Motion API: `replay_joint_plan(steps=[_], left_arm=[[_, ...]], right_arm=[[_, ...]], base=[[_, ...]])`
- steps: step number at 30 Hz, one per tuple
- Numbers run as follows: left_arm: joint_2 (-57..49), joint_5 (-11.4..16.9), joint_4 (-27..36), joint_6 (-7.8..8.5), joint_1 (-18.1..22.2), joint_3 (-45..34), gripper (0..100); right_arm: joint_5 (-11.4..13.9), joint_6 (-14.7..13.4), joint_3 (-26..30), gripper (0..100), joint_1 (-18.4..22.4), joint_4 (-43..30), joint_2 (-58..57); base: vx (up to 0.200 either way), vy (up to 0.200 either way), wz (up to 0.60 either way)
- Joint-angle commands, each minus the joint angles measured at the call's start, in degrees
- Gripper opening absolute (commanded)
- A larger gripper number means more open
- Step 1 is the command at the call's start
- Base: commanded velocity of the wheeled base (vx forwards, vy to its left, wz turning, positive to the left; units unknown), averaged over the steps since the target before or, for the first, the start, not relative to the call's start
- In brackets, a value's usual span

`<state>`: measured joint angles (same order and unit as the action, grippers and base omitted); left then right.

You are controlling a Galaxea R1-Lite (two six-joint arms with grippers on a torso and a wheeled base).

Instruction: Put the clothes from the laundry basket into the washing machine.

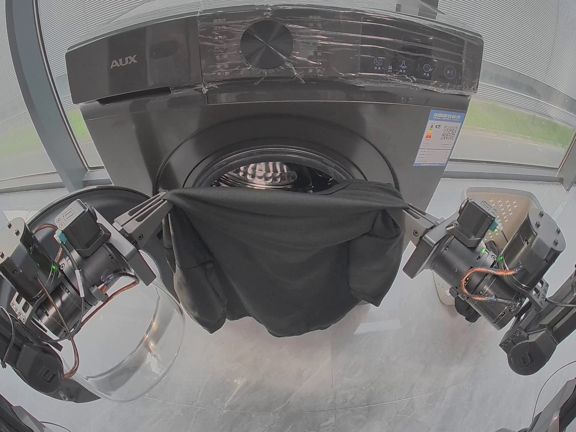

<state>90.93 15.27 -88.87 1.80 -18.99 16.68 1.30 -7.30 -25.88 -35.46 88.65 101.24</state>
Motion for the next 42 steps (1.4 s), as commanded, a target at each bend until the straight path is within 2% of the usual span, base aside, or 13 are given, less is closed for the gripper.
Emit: replay_joint_plan(steps=[1,11,13,14,20,24,27,30,32,42], left_arm=[[-1.1,-0.1,0.0,0.04,-0.4,-0.1,0],[-0.1,0.5,0.1,0.04,-0.2,-2.7,0],[0.8,1.5,0.0,0.04,-0.2,-3.7,0],[1.1,1.7,0.0,0.04,-0.2,-3.8,100],[2.8,1.9,0.0,0.22,-1.4,-5.0,100],[4.0,1.2,0.0,0.22,-4.6,-6.0,100],[5.5,0.9,-0.1,1.10,-7.1,-6.3,100],[8.0,1.2,0.0,2.33,-7.6,-6.5,100],[10.1,1.2,-0.1,2.59,-7.9,-6.7,100],[19.2,1.5,-0.2,2.59,-10.5,-3.4,100]], right_arm=[[-0.1,0.0,0.0,0,-1.5,0.0,-0.2],[-0.6,0.0,-0.2,0,-2.6,0.1,-0.1],[-0.5,0.0,-0.2,0,-2.6,0.1,-0.1],[-0.5,0.0,-0.1,0,-2.6,0.0,-0.1],[-0.5,-0.1,0.1,0,-2.8,0.0,0.3],[-0.4,0.0,0.8,0,-3.8,0.0,0.4],[-0.5,-0.1,0.7,0,-5.7,0.0,0.5],[-0.2,0.0,-0.8,0,-5.8,0.0,1.6],[0.0,0.0,-1.9,0,-6.0,0.0,3.1],[0.1,0.2,-6.5,0,-8.6,-0.3,4.4]], base=[[0.000,0.000,0.00],[0.000,0.000,0.00],[0.000,0.000,0.00],[0.000,0.000,0.00],[0.000,0.000,0.00],[0.000,0.000,0.00],[0.000,0.000,0.00],[0.000,0.000,0.00],[0.000,0.000,0.00],[0.000,0.000,0.00]])
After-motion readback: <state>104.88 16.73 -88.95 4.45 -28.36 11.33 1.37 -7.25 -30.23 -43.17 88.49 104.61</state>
